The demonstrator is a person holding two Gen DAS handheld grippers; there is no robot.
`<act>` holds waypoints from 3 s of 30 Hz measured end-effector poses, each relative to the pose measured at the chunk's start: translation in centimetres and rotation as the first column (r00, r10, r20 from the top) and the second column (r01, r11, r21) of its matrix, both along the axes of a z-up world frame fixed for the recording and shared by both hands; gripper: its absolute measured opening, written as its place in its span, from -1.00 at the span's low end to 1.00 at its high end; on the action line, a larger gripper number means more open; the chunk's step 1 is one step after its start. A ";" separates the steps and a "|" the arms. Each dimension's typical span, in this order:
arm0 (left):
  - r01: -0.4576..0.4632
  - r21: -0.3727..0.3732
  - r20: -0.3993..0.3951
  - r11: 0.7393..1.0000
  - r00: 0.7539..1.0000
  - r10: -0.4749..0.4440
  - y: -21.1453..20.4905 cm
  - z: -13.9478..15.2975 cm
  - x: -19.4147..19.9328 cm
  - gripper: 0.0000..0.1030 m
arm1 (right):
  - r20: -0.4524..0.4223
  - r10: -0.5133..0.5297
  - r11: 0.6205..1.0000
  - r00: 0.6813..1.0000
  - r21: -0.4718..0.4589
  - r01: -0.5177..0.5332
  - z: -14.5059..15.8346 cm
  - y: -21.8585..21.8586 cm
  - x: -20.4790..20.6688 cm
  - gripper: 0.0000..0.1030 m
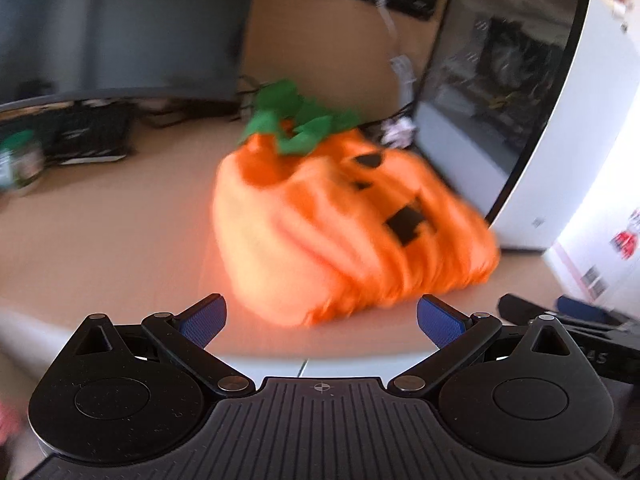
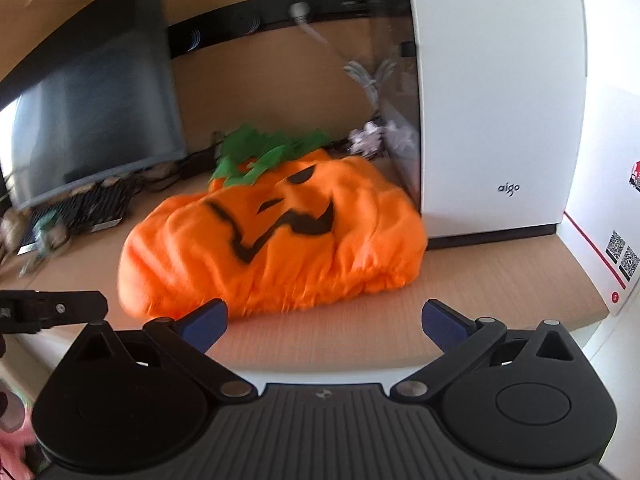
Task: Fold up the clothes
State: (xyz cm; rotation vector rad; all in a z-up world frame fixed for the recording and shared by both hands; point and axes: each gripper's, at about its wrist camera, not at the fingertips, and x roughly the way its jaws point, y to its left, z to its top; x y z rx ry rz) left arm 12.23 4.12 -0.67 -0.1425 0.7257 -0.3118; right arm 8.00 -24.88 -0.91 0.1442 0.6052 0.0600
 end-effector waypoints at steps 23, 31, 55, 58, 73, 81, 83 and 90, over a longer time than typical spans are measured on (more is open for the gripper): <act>0.038 -0.141 -0.291 0.989 0.953 -0.078 7.4 -7.4 18.5 1.00 | -0.174 -0.239 0.955 0.955 0.138 0.264 0.1 2.9 12.7 1.00; -0.098 -0.181 -0.195 0.979 0.979 0.062 11.5 -4.9 17.5 1.00 | -0.357 -0.040 0.911 0.933 0.372 0.181 -6.5 4.3 21.3 1.00; -0.170 -0.431 -0.444 0.886 0.895 -0.044 15.4 -14.2 15.0 1.00 | -0.327 0.395 0.885 0.859 0.387 -0.260 -8.7 8.4 19.2 1.00; -0.060 -0.390 -0.407 0.919 0.907 -0.113 14.1 -14.1 15.3 1.00 | -0.358 0.328 0.920 0.874 0.330 -0.211 -8.0 9.5 18.7 1.00; 0.028 -0.152 -0.220 0.988 0.973 -0.061 19.7 -7.5 21.1 1.00 | -0.252 0.057 0.995 0.966 -0.062 -0.075 0.5 7.9 16.3 1.00; 0.043 0.306 -0.098 0.951 0.995 -0.014 11.2 -8.7 20.7 1.00 | -0.114 0.095 0.917 0.989 -0.377 -0.131 -2.8 12.4 21.5 1.00; 0.077 0.333 -0.058 0.940 0.996 -0.061 11.4 -7.0 18.7 1.00 | -0.116 0.121 0.899 0.986 -0.409 -0.159 -2.6 13.0 21.0 1.00; 0.212 0.196 -0.011 0.957 0.977 -0.214 12.5 -4.6 12.0 1.00 | -0.158 0.186 0.938 0.970 -0.265 -0.223 -0.8 10.2 13.2 1.00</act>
